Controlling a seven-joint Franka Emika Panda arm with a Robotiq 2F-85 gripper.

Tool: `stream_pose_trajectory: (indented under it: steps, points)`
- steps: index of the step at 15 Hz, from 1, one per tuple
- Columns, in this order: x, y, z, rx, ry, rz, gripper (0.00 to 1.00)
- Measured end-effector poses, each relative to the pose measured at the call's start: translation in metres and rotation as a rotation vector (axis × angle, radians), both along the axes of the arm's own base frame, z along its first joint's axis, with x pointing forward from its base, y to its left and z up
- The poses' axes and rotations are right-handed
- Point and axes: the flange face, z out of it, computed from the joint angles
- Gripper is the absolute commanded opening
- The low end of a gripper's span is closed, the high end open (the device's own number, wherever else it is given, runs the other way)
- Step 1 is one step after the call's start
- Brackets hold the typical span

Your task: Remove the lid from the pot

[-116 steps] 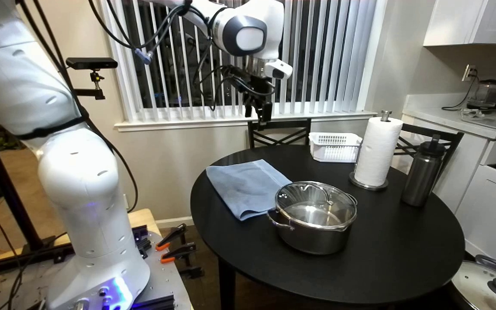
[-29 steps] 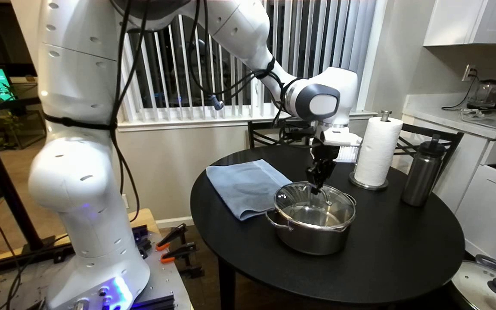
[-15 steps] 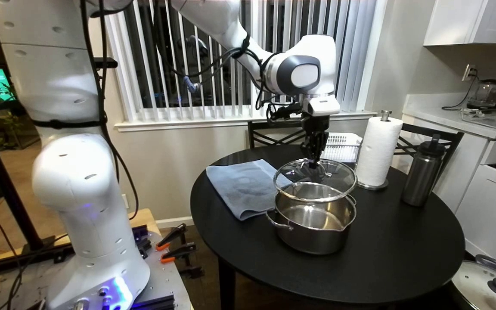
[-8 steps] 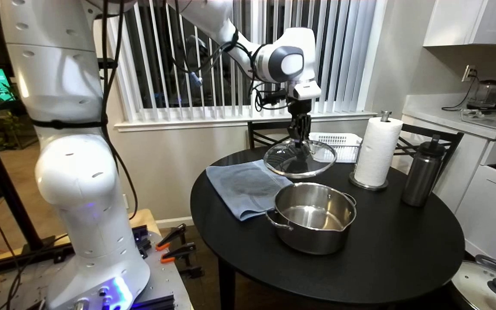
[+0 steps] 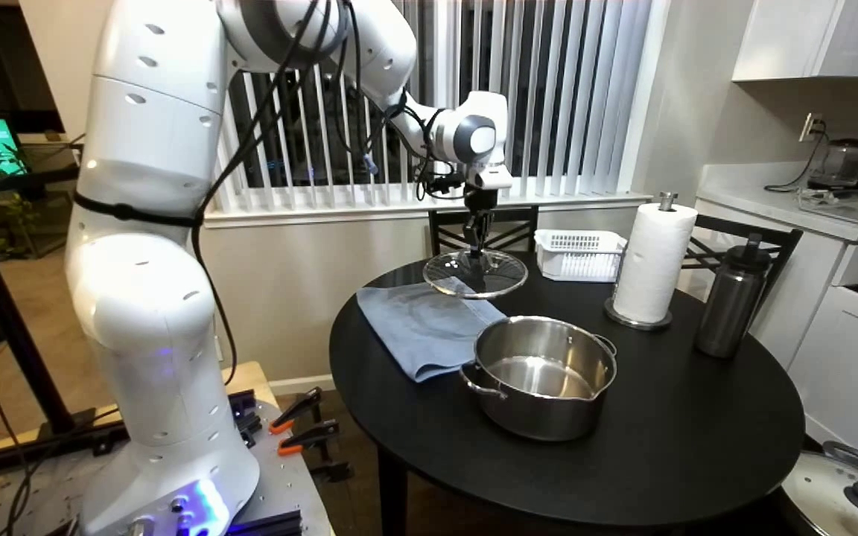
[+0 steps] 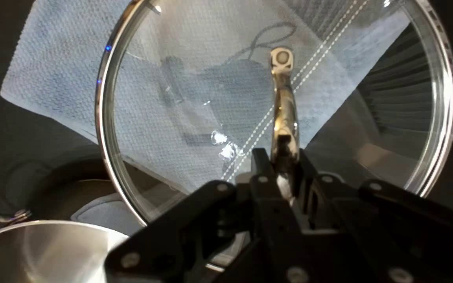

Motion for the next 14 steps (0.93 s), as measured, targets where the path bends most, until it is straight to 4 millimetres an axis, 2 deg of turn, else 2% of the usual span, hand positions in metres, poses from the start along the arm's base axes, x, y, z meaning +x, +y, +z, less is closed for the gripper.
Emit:
stream_pose_trajectory:
  steps: [3,6,9,14]
  points:
    - [0.025,-0.006,-0.045,-0.011,0.038,-0.018,0.04]
    - [0.037,-0.014,-0.075,-0.024,0.065,-0.034,0.04]
    - [0.033,-0.008,-0.092,-0.030,0.098,-0.006,0.04]
    - [0.021,0.009,-0.102,-0.054,0.138,0.089,0.04]
